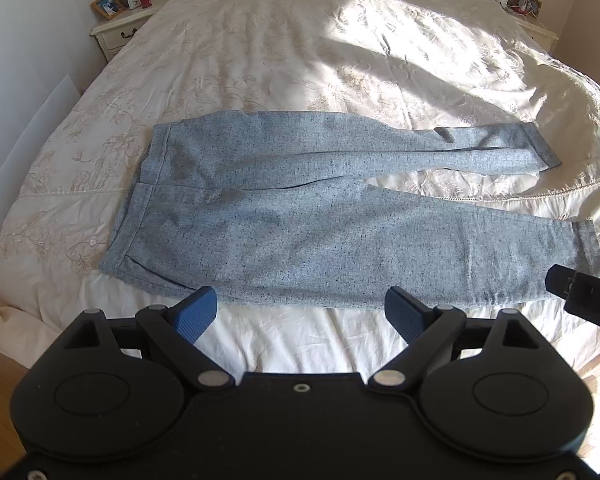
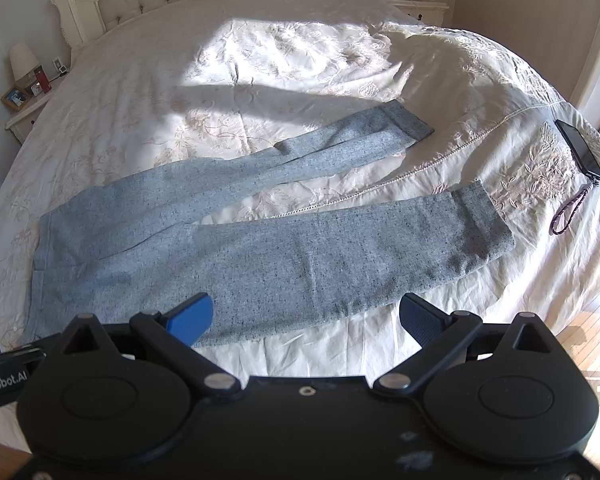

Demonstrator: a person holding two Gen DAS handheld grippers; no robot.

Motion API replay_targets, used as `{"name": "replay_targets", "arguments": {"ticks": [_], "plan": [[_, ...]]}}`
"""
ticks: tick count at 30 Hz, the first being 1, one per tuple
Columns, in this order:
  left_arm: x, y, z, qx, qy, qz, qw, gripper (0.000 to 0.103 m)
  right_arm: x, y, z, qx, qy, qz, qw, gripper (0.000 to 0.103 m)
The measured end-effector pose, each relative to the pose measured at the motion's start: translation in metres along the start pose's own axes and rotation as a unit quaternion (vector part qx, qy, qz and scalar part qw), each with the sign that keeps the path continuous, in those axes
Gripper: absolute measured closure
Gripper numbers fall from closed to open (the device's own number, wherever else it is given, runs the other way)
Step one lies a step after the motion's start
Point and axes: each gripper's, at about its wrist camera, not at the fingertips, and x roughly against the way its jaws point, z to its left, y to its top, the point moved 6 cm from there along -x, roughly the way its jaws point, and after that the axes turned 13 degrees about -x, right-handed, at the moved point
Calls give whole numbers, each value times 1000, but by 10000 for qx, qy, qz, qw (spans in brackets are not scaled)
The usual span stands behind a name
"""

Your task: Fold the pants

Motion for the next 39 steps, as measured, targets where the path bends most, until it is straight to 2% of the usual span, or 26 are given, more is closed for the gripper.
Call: {"name": "replay_targets", "arguments": {"ticks": [39], "plan": [[-2,-1,3,89,49,72,9999,12,-1,-5,9,89,88,35,9999,0]]}}
